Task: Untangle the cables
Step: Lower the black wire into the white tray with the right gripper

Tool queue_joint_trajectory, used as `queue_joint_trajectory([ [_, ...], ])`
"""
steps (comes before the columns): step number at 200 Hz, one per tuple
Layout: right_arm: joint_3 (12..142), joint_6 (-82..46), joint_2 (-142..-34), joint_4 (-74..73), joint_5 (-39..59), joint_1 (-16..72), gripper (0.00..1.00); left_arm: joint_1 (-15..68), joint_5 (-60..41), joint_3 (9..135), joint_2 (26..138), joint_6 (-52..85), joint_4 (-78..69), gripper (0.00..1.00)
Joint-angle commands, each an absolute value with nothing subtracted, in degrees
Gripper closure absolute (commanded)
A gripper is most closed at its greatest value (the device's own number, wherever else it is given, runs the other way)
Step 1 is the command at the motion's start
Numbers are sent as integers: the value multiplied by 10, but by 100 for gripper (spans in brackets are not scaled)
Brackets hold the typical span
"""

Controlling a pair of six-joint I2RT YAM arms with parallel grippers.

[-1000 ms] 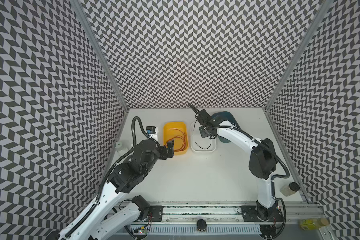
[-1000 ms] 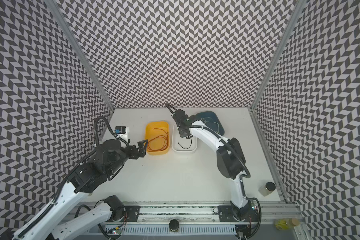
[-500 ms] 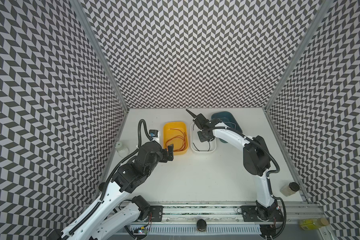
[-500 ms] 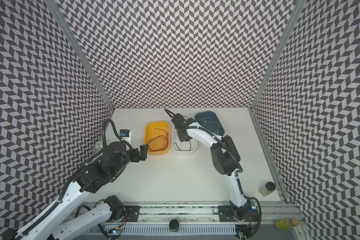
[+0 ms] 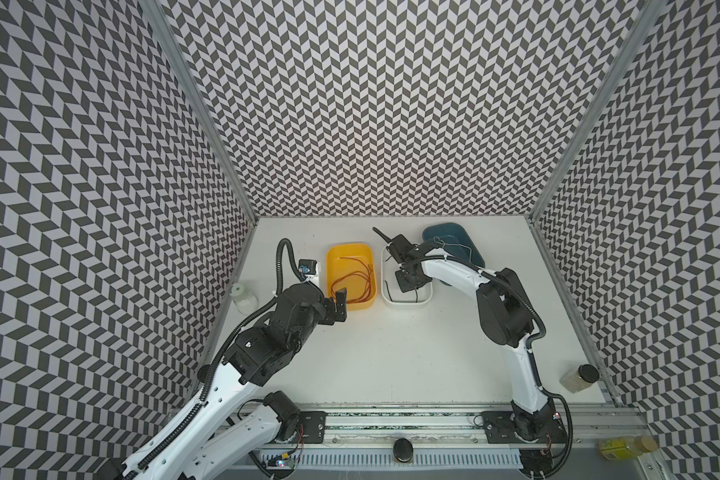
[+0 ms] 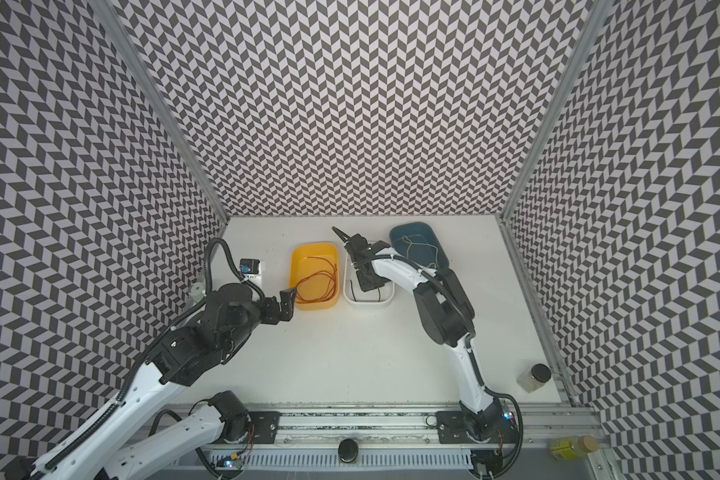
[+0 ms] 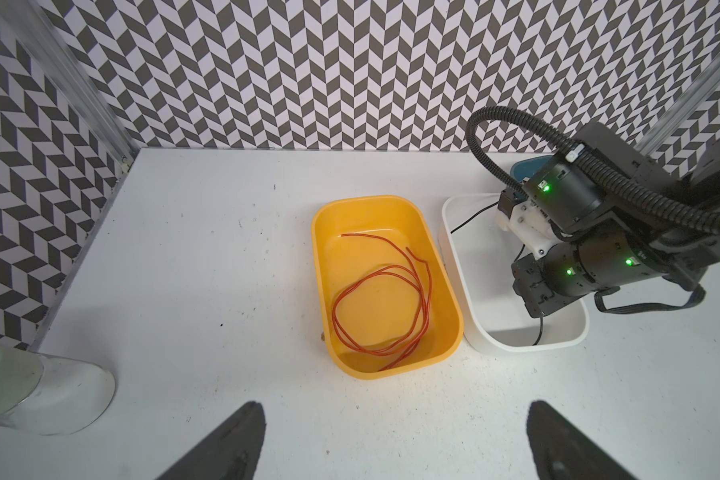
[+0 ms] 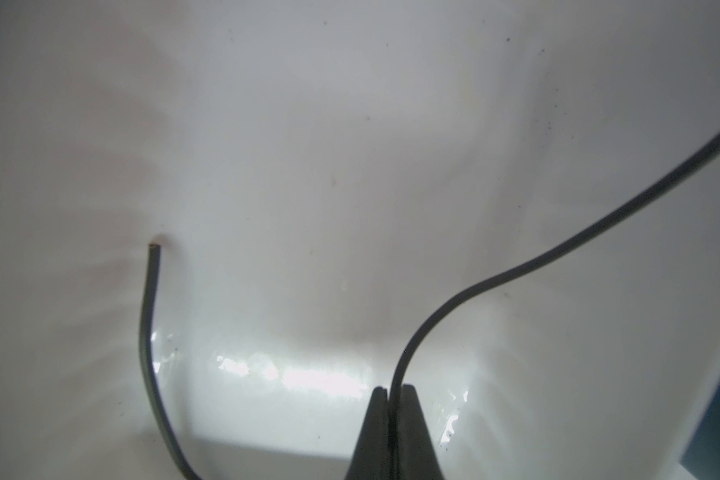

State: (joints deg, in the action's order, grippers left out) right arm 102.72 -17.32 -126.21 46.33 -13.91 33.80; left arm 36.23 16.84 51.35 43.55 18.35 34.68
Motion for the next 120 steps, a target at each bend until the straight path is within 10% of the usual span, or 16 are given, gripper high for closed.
queue_joint_trajectory([
  [1, 1030, -166, -1255, 467, -128, 336, 100, 366, 180, 510, 431, 183, 343, 0],
  [120, 1032, -163, -1198, 484, -115, 336, 70, 366, 176, 511, 429, 181, 342, 0],
])
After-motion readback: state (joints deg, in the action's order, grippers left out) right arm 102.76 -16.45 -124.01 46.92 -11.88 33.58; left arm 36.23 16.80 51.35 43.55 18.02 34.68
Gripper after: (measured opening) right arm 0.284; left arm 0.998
